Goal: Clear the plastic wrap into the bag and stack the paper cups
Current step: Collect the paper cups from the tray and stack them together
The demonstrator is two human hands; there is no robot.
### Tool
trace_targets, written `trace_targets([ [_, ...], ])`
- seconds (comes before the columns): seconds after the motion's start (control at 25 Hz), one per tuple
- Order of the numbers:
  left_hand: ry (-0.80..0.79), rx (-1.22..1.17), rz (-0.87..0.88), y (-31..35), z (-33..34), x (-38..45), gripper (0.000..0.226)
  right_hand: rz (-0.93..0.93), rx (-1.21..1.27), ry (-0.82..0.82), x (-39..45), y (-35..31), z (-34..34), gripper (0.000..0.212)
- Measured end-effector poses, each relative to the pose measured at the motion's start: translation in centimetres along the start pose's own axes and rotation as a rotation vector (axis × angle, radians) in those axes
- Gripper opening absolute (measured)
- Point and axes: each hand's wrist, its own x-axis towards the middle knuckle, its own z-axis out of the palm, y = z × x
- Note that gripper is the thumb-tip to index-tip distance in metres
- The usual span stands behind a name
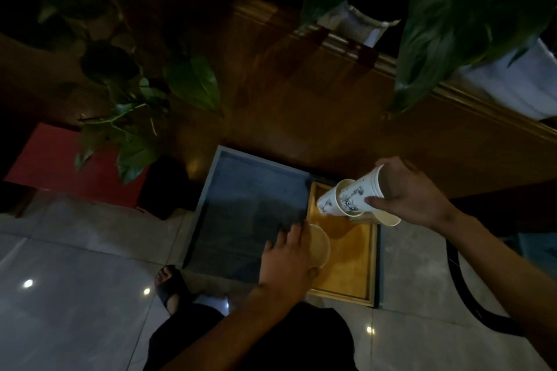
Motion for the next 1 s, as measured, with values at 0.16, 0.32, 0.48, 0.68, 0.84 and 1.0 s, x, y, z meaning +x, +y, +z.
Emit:
trace_targets([
  [0.16, 0.001, -0.003, -0.017, 0.2, 0.3, 0.0, 0.102, 0.006, -0.081, -0.059, 1.1, 0.5, 1.3, 0.084],
  [0.32, 0.012, -0.048, -0.041, 0.1, 0.5, -0.1, 0.104, 0.026, -0.145, -0.08, 2.0, 0.3, 3.3, 0.085],
  [0.48, 0.006, -0.041, -0.054, 0.2, 0.5, 0.0, 0.104, 0.062, -0.157, -0.096, 2.4, 0.1, 5.0, 0.087],
  [0.68, -0.01, -0.051, -0.059, 0.3, 0.3, 0.0, 0.102, 0.058, -0.167, -0.155, 3.1, -0.1, 6.5, 0.09],
  [0.84, -0.014, -0.042, -0.067, 0.4, 0.2, -0.1, 0.1, 0.028, -0.211, -0.169, 3.3, 0.1, 7.8, 0.089],
  [1.0, -0.012, -0.037, -0.065, 0.4, 0.2, -0.1, 0.101, -0.023, -0.251, -0.168, 3.5, 0.3, 7.9, 0.089],
])
